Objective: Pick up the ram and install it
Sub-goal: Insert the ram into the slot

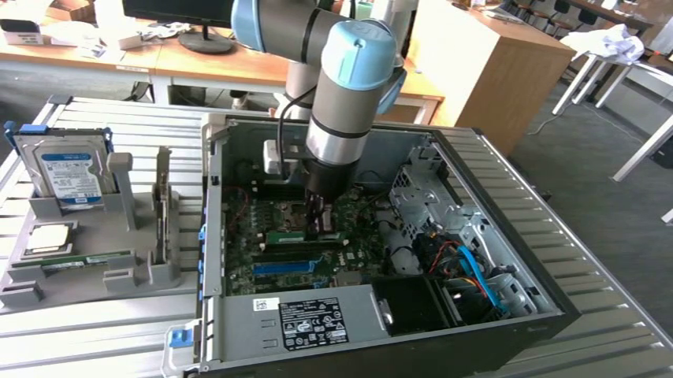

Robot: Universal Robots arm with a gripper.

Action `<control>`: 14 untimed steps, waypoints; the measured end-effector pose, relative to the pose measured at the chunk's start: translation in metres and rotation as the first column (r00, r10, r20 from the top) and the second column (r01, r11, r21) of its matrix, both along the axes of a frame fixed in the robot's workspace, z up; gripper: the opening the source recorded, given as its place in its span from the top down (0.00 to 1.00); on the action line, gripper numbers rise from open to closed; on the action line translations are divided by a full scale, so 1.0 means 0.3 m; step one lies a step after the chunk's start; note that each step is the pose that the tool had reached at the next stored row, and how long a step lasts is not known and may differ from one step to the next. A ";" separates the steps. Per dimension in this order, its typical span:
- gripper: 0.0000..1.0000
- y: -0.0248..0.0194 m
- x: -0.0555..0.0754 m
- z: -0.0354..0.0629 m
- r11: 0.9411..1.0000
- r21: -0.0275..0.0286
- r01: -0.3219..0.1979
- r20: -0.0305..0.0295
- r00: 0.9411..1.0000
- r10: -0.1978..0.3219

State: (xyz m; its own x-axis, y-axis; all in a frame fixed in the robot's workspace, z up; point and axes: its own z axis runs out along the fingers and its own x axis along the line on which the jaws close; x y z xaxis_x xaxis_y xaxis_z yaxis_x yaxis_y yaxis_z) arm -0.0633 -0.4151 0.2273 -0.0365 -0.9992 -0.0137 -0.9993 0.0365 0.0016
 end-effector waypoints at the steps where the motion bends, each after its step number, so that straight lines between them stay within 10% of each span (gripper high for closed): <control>1: 0.87 0.000 0.000 -0.001 1.000 0.000 0.000 0.000 1.000 0.000; 14: 0.87 0.000 -0.007 -0.005 1.000 0.000 0.000 0.000 1.000 0.000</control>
